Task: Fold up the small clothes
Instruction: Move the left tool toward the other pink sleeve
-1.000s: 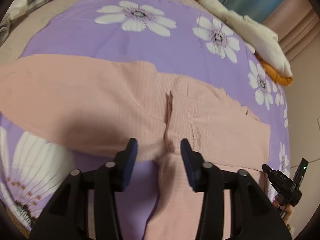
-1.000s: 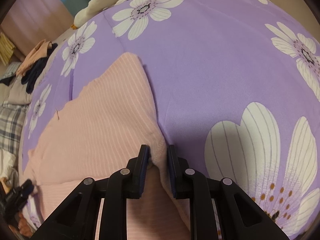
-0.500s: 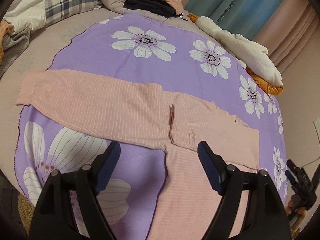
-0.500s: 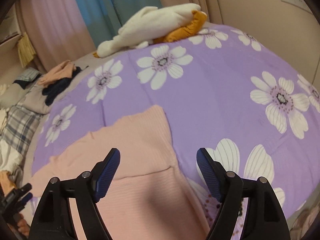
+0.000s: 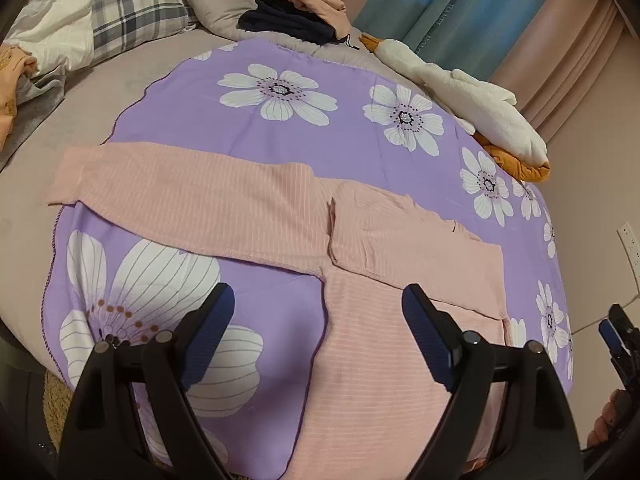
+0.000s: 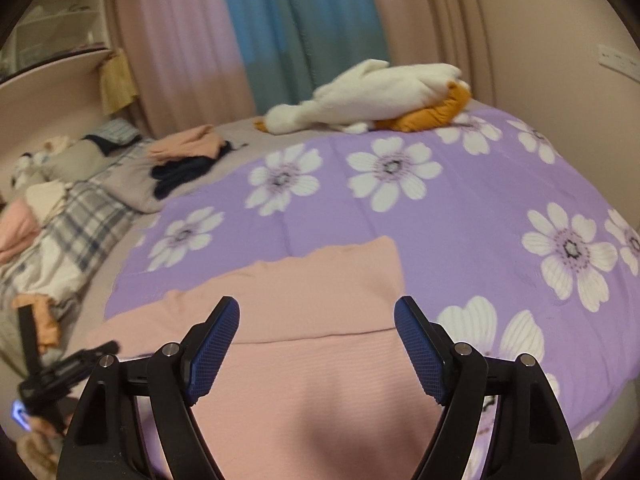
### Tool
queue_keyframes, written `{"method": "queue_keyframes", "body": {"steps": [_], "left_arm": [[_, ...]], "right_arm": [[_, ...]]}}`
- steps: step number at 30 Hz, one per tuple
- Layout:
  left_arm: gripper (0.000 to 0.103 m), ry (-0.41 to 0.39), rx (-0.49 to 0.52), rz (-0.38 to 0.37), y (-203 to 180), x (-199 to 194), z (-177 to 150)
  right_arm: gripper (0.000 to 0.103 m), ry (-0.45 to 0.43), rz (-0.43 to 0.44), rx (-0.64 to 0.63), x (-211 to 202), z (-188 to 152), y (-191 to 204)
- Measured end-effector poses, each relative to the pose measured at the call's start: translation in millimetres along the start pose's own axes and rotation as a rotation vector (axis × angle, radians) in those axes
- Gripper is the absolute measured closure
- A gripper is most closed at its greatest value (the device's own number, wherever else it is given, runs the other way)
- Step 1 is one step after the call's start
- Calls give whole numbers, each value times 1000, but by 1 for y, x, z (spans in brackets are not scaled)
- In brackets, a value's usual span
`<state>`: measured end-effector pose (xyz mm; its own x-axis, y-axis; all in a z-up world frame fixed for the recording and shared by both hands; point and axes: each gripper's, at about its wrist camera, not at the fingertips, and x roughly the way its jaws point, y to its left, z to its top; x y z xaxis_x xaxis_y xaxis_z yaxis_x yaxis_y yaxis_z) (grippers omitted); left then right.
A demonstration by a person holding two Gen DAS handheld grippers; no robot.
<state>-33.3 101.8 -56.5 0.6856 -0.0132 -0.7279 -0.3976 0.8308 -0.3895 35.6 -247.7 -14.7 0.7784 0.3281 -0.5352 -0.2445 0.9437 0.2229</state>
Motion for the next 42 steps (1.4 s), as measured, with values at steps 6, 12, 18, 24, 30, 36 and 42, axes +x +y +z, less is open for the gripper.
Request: {"method": "queue_keyframes", "body": {"steps": [6, 12, 18, 24, 30, 36, 42], "left_arm": [[14, -3, -4, 2, 7, -4, -4], [14, 3, -24, 1, 16, -3, -2], [14, 17, -27, 5, 21, 0, -3], [13, 19, -43, -5, 28, 0, -2], [12, 17, -60, -11, 37, 0, -1], [13, 15, -114, 0, 55, 8, 5], [15, 15, -184, 16, 75, 24, 19]], "right_arm": [[23, -32, 39, -52, -20, -1, 24], [23, -26, 116, -65, -29, 0, 40], [23, -24, 157, -105, -32, 0, 64], [23, -35, 230, -145, -41, 2, 90], [23, -44, 272, -182, -44, 1, 107], [23, -28, 153, -191, -17, -5, 107], [23, 62, 100, -130, 22, -10, 92]]}}
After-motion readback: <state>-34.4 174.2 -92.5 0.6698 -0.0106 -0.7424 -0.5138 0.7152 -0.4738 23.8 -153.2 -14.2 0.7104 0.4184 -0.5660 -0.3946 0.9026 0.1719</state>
